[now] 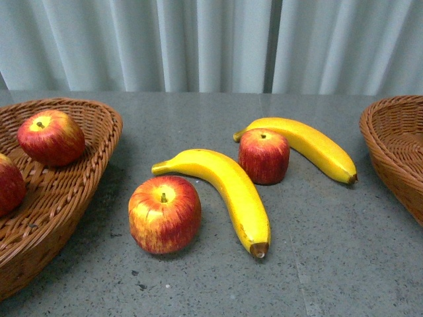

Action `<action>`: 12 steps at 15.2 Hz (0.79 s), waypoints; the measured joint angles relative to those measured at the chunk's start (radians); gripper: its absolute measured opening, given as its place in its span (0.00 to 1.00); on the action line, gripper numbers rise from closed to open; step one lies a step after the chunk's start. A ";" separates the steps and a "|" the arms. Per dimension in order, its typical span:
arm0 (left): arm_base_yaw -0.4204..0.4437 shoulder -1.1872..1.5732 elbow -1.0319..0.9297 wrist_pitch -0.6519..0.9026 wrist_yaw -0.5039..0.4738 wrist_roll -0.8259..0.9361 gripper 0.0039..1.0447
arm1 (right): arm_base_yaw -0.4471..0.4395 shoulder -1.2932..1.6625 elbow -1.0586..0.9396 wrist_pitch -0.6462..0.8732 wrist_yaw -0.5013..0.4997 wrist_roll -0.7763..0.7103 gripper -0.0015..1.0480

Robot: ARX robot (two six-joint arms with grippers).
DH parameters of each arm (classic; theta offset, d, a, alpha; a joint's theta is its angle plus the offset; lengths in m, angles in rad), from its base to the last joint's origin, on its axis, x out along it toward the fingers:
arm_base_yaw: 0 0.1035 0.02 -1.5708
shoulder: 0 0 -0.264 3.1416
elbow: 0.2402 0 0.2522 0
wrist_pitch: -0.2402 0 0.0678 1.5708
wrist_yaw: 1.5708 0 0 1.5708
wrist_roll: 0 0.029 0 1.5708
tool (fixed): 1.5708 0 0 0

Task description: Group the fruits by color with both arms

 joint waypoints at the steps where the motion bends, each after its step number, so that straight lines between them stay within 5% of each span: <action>1: 0.000 0.000 0.000 0.000 0.000 0.000 0.94 | 0.000 0.000 0.000 0.000 0.000 0.000 0.94; 12: 0.000 0.000 0.000 0.000 0.000 0.000 0.94 | 0.000 0.000 0.000 0.000 0.000 0.000 0.94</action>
